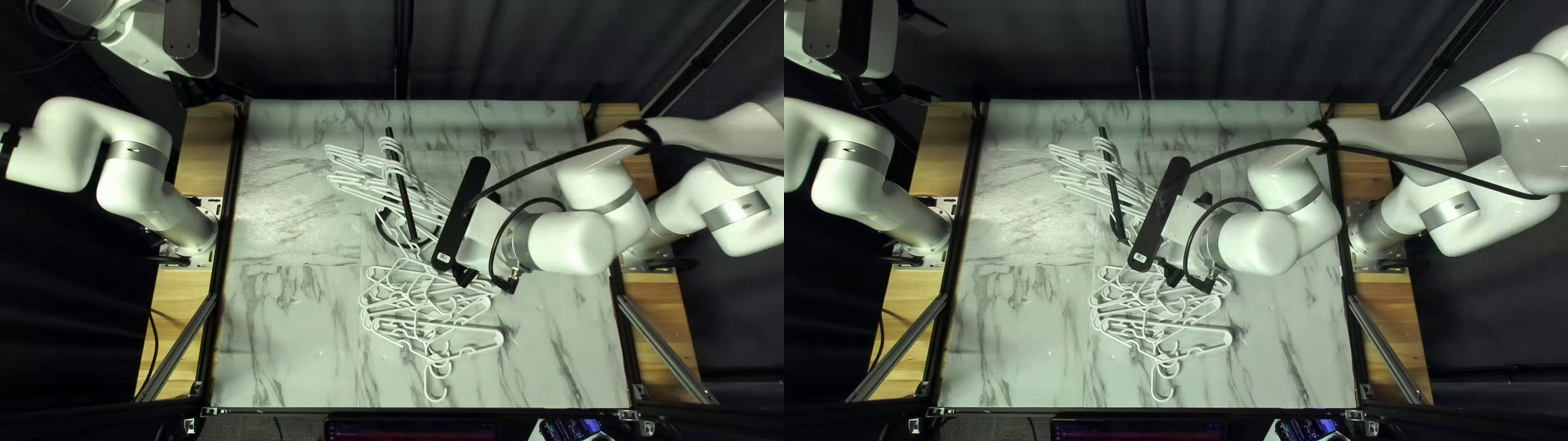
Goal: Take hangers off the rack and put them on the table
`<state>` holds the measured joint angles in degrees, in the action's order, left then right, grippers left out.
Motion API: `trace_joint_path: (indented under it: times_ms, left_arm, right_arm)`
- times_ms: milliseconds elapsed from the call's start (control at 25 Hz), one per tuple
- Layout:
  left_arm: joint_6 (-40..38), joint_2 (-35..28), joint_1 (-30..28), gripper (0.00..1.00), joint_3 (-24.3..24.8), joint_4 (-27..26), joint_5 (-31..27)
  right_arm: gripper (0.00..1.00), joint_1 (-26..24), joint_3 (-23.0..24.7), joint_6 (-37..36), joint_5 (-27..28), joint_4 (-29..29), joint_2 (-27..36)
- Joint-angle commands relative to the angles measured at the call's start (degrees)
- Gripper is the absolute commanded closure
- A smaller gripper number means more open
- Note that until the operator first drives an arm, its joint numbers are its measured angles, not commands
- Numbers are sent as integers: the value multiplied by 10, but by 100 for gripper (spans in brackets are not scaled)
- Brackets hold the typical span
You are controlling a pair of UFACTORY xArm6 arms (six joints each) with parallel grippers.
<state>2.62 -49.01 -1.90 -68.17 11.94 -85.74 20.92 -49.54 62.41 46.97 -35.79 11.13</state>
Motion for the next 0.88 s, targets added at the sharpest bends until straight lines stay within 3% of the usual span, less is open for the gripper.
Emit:
trace_joint_path:
  times_ms: [40, 880]
  left_arm:
    - [0, 0, 0, 0, 0, 0, 0]
    - [0, 0, 0, 0, 0, 0, 0]
  right_arm:
    - [0, -4, 2, 0, -11, 0, -5]
    - [0, -8, -15, -6, -28, -2, -30]
